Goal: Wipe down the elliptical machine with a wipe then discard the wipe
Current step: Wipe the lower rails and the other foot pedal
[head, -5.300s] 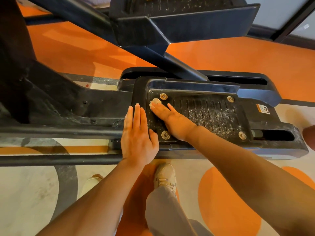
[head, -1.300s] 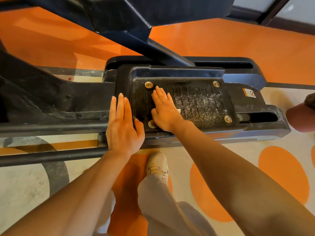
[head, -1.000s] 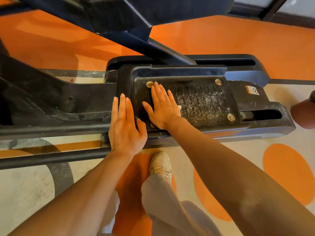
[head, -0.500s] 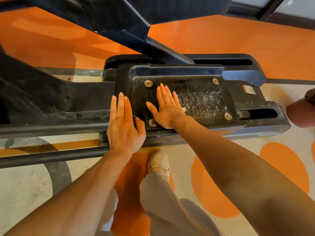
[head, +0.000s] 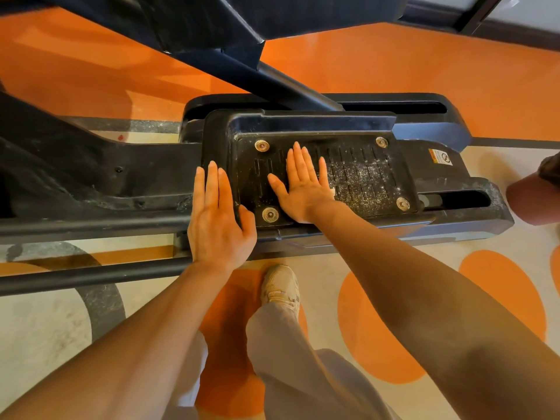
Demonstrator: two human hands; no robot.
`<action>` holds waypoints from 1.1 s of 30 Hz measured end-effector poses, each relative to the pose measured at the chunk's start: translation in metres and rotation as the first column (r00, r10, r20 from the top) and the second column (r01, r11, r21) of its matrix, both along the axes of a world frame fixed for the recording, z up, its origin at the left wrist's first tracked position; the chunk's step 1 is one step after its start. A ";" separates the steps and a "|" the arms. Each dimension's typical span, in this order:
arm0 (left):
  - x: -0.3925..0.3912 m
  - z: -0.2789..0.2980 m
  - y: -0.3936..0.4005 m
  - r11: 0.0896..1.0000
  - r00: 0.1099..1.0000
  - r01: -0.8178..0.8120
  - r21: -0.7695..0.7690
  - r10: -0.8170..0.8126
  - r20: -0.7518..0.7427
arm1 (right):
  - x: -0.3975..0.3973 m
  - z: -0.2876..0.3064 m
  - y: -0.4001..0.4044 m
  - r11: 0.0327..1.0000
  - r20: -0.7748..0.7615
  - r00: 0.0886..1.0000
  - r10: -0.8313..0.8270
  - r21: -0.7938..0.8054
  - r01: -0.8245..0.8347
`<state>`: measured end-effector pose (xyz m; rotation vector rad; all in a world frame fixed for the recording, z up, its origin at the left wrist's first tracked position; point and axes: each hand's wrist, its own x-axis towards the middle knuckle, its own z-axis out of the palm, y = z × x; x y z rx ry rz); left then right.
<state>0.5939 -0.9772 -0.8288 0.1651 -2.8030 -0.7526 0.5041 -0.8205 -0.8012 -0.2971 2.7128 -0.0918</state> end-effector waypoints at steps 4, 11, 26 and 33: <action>0.000 0.000 0.001 1.000 1.000 -0.007 -0.002 0.007 0.010 | -0.010 0.003 -0.004 0.999 -0.006 0.999 -0.046 -0.003 0.046; 0.000 0.001 0.001 1.000 1.000 -0.005 0.008 0.004 0.024 | 0.014 0.005 0.015 0.999 0.105 0.994 -0.032 0.031 0.029; 0.000 0.001 0.001 1.000 1.000 -0.009 -0.001 0.009 0.009 | 0.013 0.013 0.032 0.994 0.094 0.994 0.063 0.087 -0.071; 0.001 0.001 0.002 1.000 1.000 -0.005 0.012 0.005 -0.001 | 0.033 0.026 0.043 0.982 0.168 0.980 0.106 0.135 -0.130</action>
